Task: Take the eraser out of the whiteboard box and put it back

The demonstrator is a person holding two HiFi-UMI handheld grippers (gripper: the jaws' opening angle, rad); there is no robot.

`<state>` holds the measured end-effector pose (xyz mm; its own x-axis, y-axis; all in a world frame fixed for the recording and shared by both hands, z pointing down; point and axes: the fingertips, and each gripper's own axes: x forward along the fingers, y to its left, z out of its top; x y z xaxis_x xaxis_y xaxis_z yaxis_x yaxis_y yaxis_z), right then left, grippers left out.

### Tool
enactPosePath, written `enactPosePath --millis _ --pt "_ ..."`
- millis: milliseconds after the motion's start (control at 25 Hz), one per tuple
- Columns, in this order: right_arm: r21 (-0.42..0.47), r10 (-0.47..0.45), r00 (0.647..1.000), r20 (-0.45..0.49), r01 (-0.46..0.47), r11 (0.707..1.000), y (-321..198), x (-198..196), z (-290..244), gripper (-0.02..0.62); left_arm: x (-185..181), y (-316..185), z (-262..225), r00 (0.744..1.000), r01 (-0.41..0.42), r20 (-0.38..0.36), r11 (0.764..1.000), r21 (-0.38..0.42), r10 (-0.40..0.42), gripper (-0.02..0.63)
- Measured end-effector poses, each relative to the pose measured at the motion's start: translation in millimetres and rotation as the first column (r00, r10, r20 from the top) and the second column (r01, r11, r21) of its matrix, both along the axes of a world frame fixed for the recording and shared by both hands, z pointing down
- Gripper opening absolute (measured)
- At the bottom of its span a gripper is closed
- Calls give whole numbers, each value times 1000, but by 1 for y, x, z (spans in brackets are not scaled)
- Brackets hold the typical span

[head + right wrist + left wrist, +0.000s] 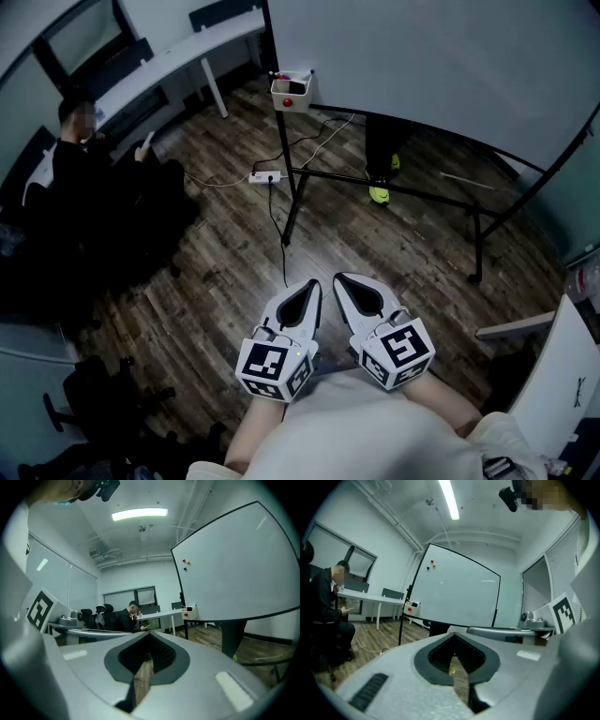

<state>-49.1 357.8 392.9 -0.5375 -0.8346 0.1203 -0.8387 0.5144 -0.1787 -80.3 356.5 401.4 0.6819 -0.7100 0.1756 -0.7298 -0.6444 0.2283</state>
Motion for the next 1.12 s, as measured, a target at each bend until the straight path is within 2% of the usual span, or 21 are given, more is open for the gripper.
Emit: enactPosePath --millis 240,480,640,1120 --pt "-9 13 1000 13 -13 1000 5 -1 3 3 -2 4 3 1000 -18 1 1000 4 18 2" --pt "-11 48 999 21 -47 999 1 -8 5 3 -5 -6 5 998 -70 7 998 10 69 2" --pt "-17 63 997 47 -62 998 -7 -18 9 3 -16 -15 9 996 -89 10 996 8 89 2" --pt "-41 48 999 17 -47 998 -19 -59 14 5 -50 -30 23 995 -104 3 994 -44 104 2"
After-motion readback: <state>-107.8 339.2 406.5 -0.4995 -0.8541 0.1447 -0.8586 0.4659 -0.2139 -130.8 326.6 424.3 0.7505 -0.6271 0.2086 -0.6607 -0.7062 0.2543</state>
